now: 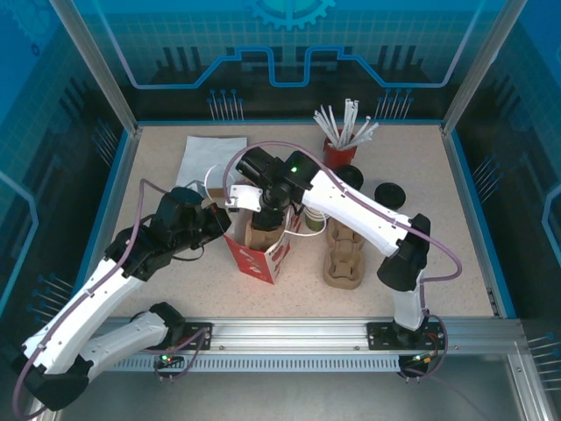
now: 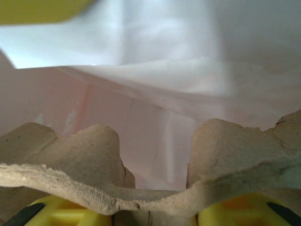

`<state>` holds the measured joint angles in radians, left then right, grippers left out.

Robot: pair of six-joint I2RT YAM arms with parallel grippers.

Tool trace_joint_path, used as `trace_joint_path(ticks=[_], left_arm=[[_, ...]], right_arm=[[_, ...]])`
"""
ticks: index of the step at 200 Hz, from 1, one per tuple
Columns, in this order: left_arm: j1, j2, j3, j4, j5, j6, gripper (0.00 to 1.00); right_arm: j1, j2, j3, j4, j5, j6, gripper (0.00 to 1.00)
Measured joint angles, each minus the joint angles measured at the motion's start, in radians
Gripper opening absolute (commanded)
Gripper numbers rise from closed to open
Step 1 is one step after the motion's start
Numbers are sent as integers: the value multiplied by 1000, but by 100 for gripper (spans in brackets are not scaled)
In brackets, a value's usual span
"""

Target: Pack the takeout coffee

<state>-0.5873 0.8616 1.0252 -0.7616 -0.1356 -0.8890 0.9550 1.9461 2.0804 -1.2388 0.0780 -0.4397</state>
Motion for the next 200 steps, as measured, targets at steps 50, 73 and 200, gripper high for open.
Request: trace_joint_path(ticks=[50,73,200], left_arm=[[-40,-13,1,-5,-61,-4,0],[-61,-19,1,-5,-90,-11,0],[-142,9,34,-58,-180,-18,0]], right_arm=[[-2,50,43,-50,0,128,43],[-9,64,60,-74,-5,180,43],[-35,136,31,-122,-11,253,43]])
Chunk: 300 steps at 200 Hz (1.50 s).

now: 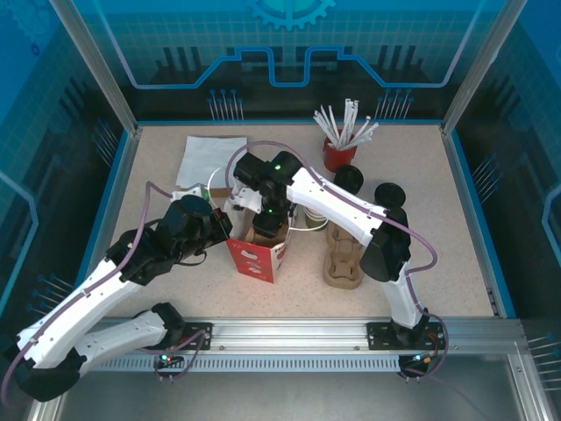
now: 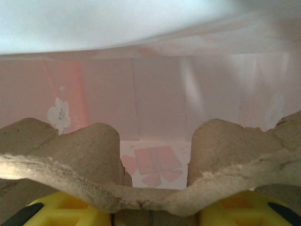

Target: Pack the takeout coffee

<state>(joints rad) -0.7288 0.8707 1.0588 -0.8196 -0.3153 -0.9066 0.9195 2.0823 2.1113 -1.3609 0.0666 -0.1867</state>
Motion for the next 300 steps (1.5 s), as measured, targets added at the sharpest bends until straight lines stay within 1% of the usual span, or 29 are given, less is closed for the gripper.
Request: trace_joint_path(ticks=[90,187,217,244,276,300], left_arm=[[-29,27,27,-36,-57,23,0],[-34,43,29,-45,-81,24,0],[-34,45,29,-45,-84,26,0],[-34,45,33,-43,-85,26,0],[-34,45,39,-42,-90,32,0],[-34,45,44,-39,-93,40,0]], right_arm=[[0,78,-20,3,-5,0,44],[0,117,-17,3,-19,-1,49],[-2,125,-7,-5,-23,-2,54],[-4,127,8,-19,-22,-5,62],[-9,126,26,-32,-23,-2,75],[-17,121,42,-37,-27,-2,82]])
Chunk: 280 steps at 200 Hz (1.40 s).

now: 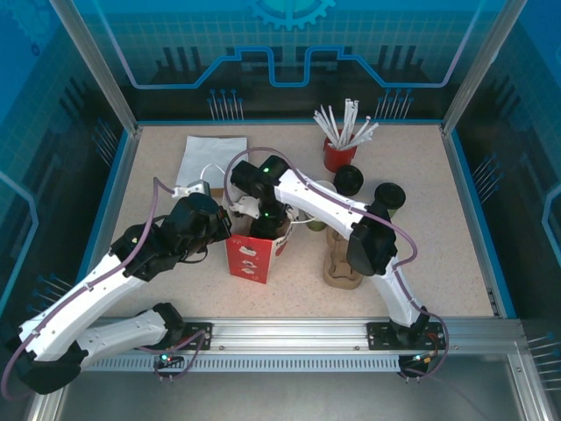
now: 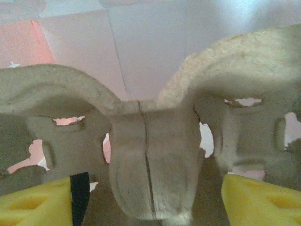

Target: Pack the takeout coffee

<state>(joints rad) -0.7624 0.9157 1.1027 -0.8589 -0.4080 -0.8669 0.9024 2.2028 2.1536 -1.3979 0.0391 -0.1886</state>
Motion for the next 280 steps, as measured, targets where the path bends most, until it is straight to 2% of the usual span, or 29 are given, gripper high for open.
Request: trace_joint_path(ticks=[53,168,210,247,280], left_arm=[[-1,0,0,3,0,2,0],[-2,0,-6,8,0,1,0],[-2,-1,-14,11,0,-16,0],[-2,-1,-30,18,0,-38,0],[-2,-2,-34,20,-6,-51,25]], right_arm=[[-24,-40,44,-1,-8,2,100],[-64,-137,151,19,-60,10,100],[-104,-241,158,82,-83,43,100],[-147,-394,119,169,-103,86,100],[-164,-540,6,249,-91,140,100]])
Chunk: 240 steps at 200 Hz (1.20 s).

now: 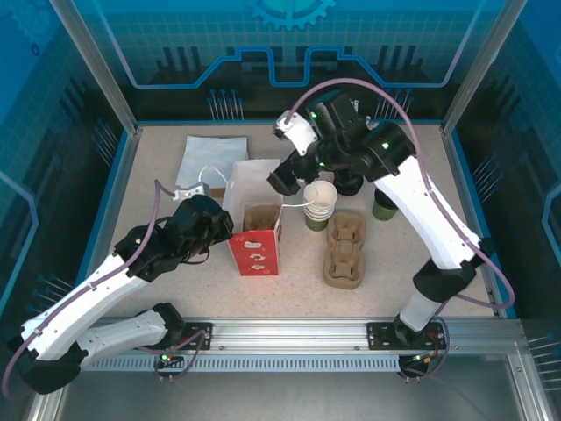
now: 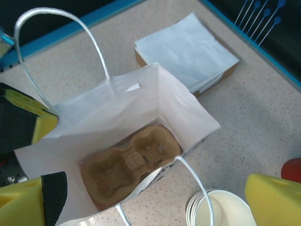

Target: Pack the takeout coffee

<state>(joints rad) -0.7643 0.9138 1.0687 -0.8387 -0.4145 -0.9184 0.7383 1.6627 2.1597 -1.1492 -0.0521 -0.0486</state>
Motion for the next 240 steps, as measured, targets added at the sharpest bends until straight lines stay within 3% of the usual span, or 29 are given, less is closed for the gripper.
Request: trace_joint_path(ticks=[55,89,127,177,219,240], left_arm=[[0,-10,26,-13,-32,31,74],[0,-55,63,-45,-63,60,90],[0,-91,133,-113,-93,98,97],[21,-77,328,-202,-109,185,99],[88,-31,474,-269,-87,267,99],[167,26,530,-309,-28,314,99]], right_arm=[[-40,-207,-251,84,107,92,100],[-110,-360,-454,139,159,146,100],[-204,-499,-620,189,170,211,100],[-229,-571,-732,200,195,237,100],[-229,-571,-771,201,210,251,100],[-229,-571,-788,200,210,256,100]])
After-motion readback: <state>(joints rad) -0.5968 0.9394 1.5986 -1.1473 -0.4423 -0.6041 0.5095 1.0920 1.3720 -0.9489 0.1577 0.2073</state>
